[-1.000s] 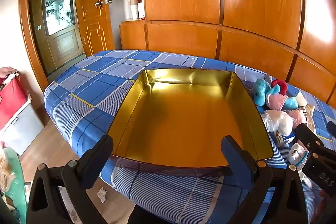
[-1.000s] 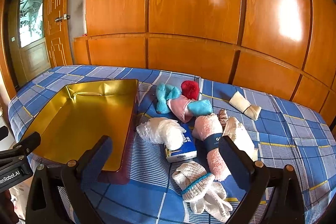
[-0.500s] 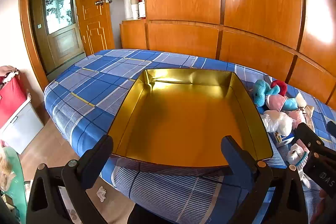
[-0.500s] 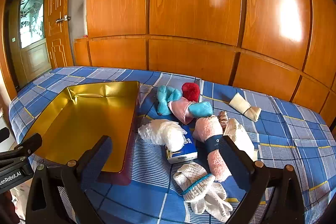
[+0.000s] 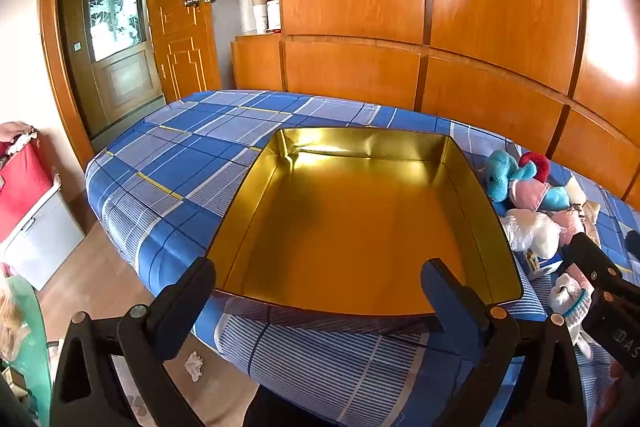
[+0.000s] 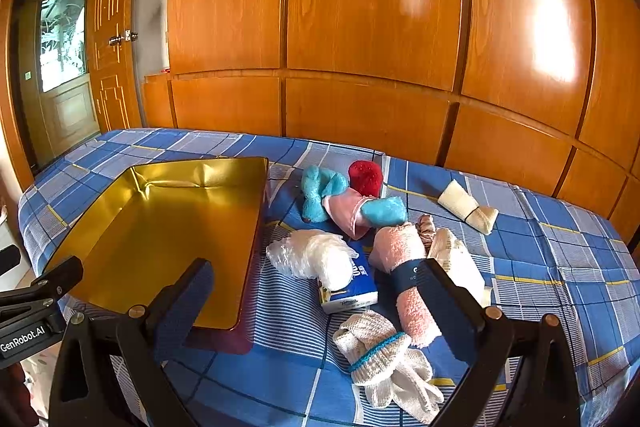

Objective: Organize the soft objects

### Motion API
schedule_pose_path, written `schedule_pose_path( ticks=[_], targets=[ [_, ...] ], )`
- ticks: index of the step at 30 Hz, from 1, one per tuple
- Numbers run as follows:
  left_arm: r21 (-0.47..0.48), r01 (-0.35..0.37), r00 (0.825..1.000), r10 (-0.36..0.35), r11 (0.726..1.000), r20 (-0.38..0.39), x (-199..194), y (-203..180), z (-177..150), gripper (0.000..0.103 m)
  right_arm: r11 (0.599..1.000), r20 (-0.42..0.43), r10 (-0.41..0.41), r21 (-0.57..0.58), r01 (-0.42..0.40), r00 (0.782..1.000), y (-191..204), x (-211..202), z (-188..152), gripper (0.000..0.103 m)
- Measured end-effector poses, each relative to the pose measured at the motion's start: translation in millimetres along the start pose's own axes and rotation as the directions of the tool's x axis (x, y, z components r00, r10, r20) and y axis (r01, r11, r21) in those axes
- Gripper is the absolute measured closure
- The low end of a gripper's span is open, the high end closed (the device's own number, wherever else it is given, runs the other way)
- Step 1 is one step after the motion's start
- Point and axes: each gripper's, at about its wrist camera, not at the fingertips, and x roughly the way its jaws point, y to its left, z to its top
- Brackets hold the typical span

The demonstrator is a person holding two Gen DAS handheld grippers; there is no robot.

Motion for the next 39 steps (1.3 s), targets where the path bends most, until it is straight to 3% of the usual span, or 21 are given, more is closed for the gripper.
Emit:
schedule_pose_path(
  ticks=[21, 25, 31, 34, 39],
  targets=[
    [0.004, 0.003, 1.000, -0.003, 1.000, -0.014, 2, -2, -2, 0.000, 1.000, -0.008, 0.007, 0.006, -0.007, 1.000, -2, 1, -2, 0.000],
    [0.025, 0.070, 0.997, -0.070, 0.997, -0.019, 3, -6, 1, 0.000, 1.000, -0.008, 0.015, 0.021, -0.015, 1.000, -12, 2, 2, 0.000],
    [0.059, 0.253, 0.966, -0.249, 0.966, -0.068, 7, -19, 22, 0.000, 0.993, -0.048, 0.056, 0.109, -0.050, 0.997, -67, 15, 25, 0.000],
    [0.095, 0.324, 0.946, -0.322, 0.941, -0.036, 7, -31, 41, 0.000, 0.988, -0.075, 0.023, 0.157, -0.011, 0.997, -110, 25, 39, 0.000],
    [0.118, 0.409, 0.910, -0.396, 0.905, -0.121, 31, -64, 74, 0.000, 0.984, -0.096, -0.038, 0.171, 0.054, 0.995, -173, 42, 49, 0.000]
  ],
)
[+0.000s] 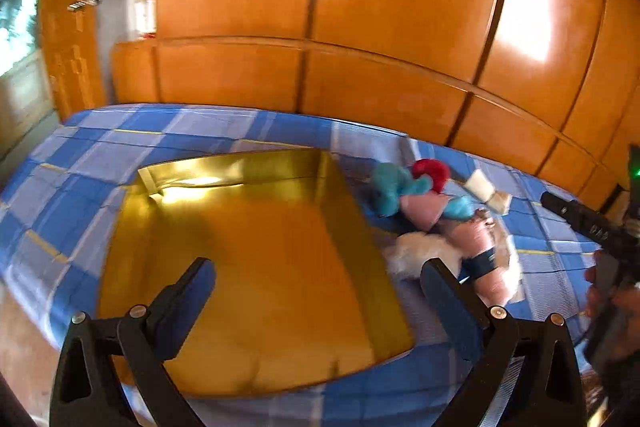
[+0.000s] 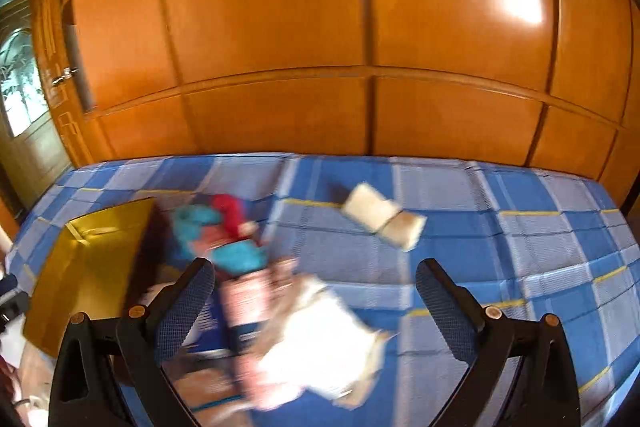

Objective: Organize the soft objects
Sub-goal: 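Reach into the pile and grasp the blue teddy bear with the left tool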

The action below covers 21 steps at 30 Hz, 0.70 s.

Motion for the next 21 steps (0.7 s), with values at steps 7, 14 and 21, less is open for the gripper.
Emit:
schedule_pose_path(
  ticks=[7, 14, 21],
  targets=[
    [0.043, 0.105, 0.986, -0.099, 0.994, -0.135, 62, -42, 44, 0.006, 0.991, -0.059, -0.029, 0.132, 0.036, 0.998, -64, 34, -10, 0.000],
    [0.017, 0.183, 0.945, -0.171, 0.983, -0.280, 133, -94, 63, 0.015, 0.971, -0.058, 0.042, 0.239, -0.027, 0.997, -84, 32, -9, 0.001],
    [-0.157, 0.138, 0.910, -0.188, 0.978, -0.369, 204, -101, 73, 0.021, 0.955, -0.052, 0.086, 0.288, -0.068, 0.995, -91, 32, -7, 0.000]
  ],
)
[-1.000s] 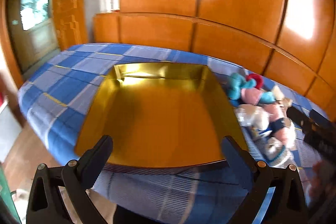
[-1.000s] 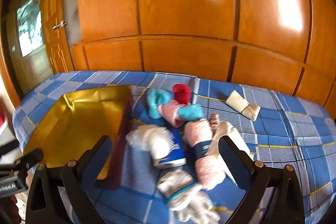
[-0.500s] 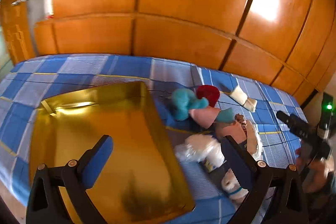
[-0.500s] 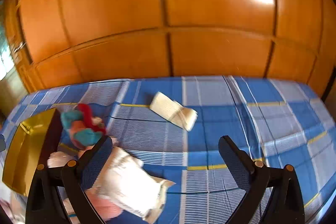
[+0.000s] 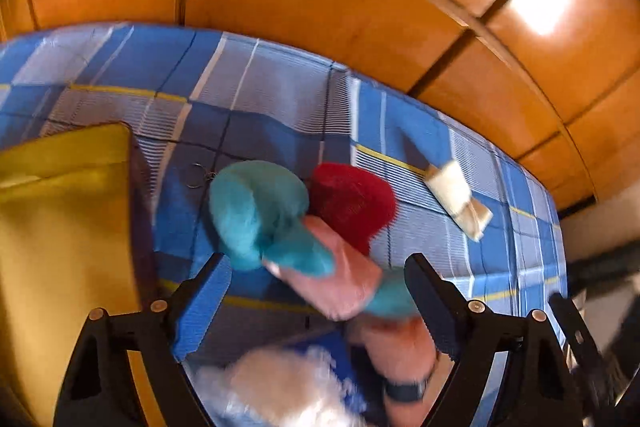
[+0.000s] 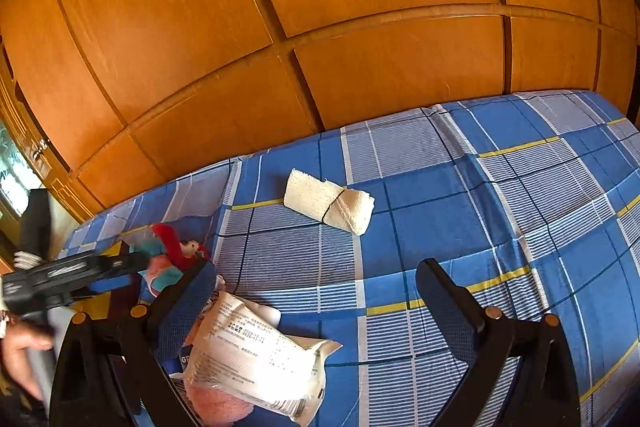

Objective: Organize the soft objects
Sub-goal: 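Reach into the pile and grasp the blue teddy bear with the left tool, then lower the blue bear into the gold tray with the left tool while the right tool grasps the red sock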

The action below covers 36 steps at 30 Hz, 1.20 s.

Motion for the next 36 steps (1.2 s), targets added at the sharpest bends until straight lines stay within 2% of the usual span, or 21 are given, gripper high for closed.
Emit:
schedule_pose_path(
  ticks=[1, 2, 4, 5, 9, 13, 19, 23, 29, 36],
  targets=[
    [-0.001, -0.011, 1.000, 0.011, 1.000, -0.005, 6, -1, 2, 0.032, 1.000, 0.002, 0.001, 0.002, -0.001, 1.000, -1, 0, 0, 0.000],
    [0.009, -0.029, 0.999, 0.029, 1.000, -0.017, 12, -2, 3, 0.038, 1.000, 0.003, 0.001, 0.005, -0.001, 1.000, -1, 0, 0, 0.001],
    [0.035, -0.044, 0.999, 0.045, 0.998, -0.020, 18, -4, 2, 0.069, 1.000, 0.000, -0.001, 0.012, 0.001, 1.000, -3, 1, 0, 0.000],
    [0.049, -0.014, 1.000, 0.015, 0.999, -0.022, 21, -4, 0, 0.071, 1.000, -0.004, -0.003, 0.015, 0.003, 1.000, -4, 1, 0, 0.000],
    [0.097, -0.008, 1.000, 0.009, 0.995, -0.011, 25, -3, -9, 0.072, 0.999, -0.014, -0.010, 0.035, 0.010, 1.000, -9, 3, 0, 0.001],
    [0.101, 0.011, 1.000, -0.011, 0.995, 0.000, 19, -1, -9, 0.076, 0.999, -0.014, -0.019, 0.032, 0.020, 1.000, -9, 3, -1, 0.001],
    [0.200, 0.011, 0.996, -0.029, 0.980, 0.088, -13, -7, -17, 0.077, 0.999, -0.020, -0.032, 0.032, 0.033, 0.999, -11, 5, -1, 0.005],
    [0.256, 0.011, 0.986, -0.053, 0.967, 0.160, -38, -8, -29, 0.077, 0.998, -0.030, -0.043, 0.036, 0.044, 0.999, -13, 8, -2, 0.006],
    [0.281, 0.012, 0.967, -0.082, 0.960, 0.242, -76, -1, -50, 0.077, 0.998, -0.065, -0.056, 0.014, 0.057, 0.996, -11, 19, -8, 0.011],
    [0.272, 0.021, 0.949, -0.105, 0.962, 0.299, -119, 23, -75, 0.077, 0.994, -0.104, 0.009, -0.108, -0.020, 0.995, 22, 27, -19, 0.024]
  ],
)
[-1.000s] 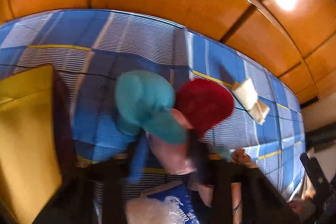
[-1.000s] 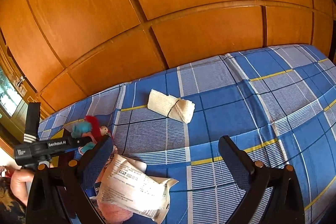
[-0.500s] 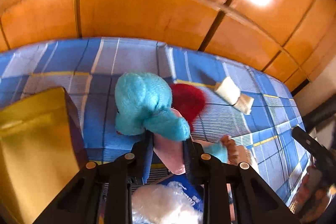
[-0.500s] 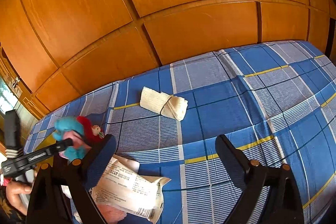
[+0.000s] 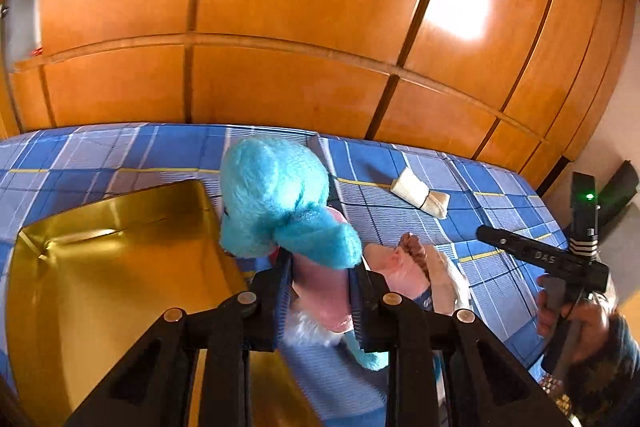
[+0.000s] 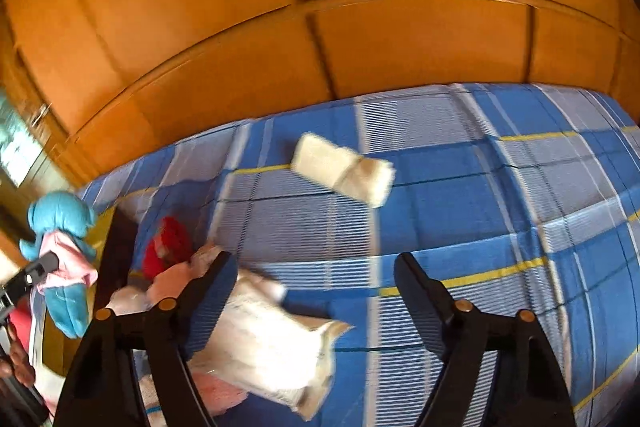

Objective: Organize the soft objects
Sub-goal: 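Lower the blue bear into the gold tray with the left tool while the right tool grasps the red sock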

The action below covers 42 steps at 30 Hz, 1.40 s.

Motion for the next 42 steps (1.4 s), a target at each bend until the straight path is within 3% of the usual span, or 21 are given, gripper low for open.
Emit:
schedule_pose_path(
  ticks=[4, 10, 14, 18, 22, 24, 25, 28, 38, 42],
  targets=[
    [-0.031, -0.008, 1.000, 0.008, 0.999, 0.024, -24, 26, -6, 0.077, 0.995, -0.038, 0.040, -0.093, -0.043, 0.998, 36, 10, -1, 0.027],
    [-0.078, -0.081, 0.997, 0.082, 0.994, 0.014, -34, 74, -14, 0.077, 0.969, -0.093, 0.106, -0.212, -0.123, 0.990, 104, 41, 16, 0.028],
    [-0.095, -0.116, 0.993, 0.116, 0.989, -0.007, -26, 101, -16, 0.077, 0.945, -0.170, 0.106, -0.289, -0.152, 0.980, 140, 73, 22, 0.028],
    [-0.115, -0.121, 0.992, 0.115, 0.986, -0.056, -3, 122, -11, 0.072, 0.929, -0.254, 0.037, -0.348, -0.127, 0.966, 167, 118, 26, 0.028],
    [-0.148, -0.138, 0.989, 0.127, 0.979, -0.076, 20, 128, -5, 0.059, 0.917, -0.326, -0.042, -0.387, -0.093, 0.944, 175, 152, 20, 0.029],
    [-0.163, -0.123, 0.991, 0.112, 0.979, -0.071, 23, 126, -3, 0.052, 0.907, -0.347, -0.057, -0.409, -0.096, 0.936, 178, 164, 13, 0.047],
    [-0.166, -0.126, 0.991, 0.117, 0.978, -0.063, 22, 125, -3, 0.044, 0.904, -0.346, -0.069, -0.419, -0.088, 0.936, 179, 167, 11, 0.047],
    [-0.189, -0.132, 0.991, 0.126, 0.973, -0.041, 16, 124, -6, 0.042, 0.903, -0.330, -0.069, -0.423, -0.081, 0.942, 180, 166, 9, 0.051],
    [-0.262, -0.217, 0.976, 0.216, 0.940, -0.035, -26, 107, -44, 0.034, 0.908, -0.312, -0.045, -0.408, -0.091, 0.949, 178, 166, 1, 0.052],
    [-0.249, -0.275, 0.961, 0.275, 0.929, -0.037, -42, 91, -62, 0.032, 0.906, -0.310, -0.048, -0.414, -0.090, 0.949, 178, 163, 2, 0.051]
  ],
)
